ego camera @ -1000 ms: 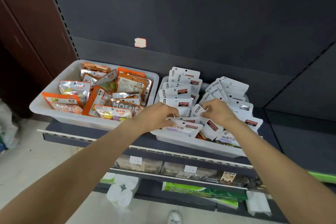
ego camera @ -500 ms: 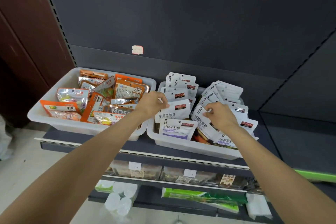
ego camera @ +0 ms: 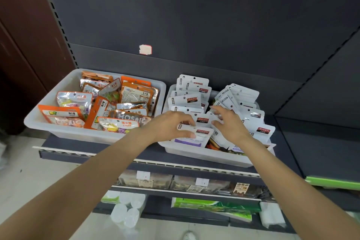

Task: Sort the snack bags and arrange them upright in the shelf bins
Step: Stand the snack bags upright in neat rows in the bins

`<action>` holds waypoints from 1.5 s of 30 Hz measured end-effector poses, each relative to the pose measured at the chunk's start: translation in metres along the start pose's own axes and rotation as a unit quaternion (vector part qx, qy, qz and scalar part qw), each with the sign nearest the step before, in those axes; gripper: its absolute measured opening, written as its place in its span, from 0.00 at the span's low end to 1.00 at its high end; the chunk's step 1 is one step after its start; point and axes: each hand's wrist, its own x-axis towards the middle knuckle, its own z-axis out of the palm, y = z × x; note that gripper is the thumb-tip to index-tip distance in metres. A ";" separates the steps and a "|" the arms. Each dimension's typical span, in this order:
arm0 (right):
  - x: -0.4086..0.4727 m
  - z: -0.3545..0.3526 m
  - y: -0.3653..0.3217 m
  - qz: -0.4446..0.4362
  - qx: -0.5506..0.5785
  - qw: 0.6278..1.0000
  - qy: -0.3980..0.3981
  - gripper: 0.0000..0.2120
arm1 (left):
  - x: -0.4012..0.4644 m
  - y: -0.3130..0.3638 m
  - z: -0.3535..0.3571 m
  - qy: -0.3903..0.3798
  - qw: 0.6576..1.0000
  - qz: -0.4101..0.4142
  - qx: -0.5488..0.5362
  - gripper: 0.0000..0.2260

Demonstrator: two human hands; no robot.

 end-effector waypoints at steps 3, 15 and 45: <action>-0.005 0.004 -0.005 -0.040 -0.002 0.999 0.014 0.22 | 0.004 -0.002 0.003 0.036 0.994 -0.030 0.097 0.12; -0.018 0.000 -0.014 -0.080 0.001 0.995 0.051 0.09 | 0.005 0.022 -0.010 0.169 0.978 -0.115 0.027 0.09; -0.043 -0.035 0.009 -0.069 0.293 0.953 -0.036 0.23 | 0.021 0.060 0.036 0.120 0.971 -0.102 -0.179 0.32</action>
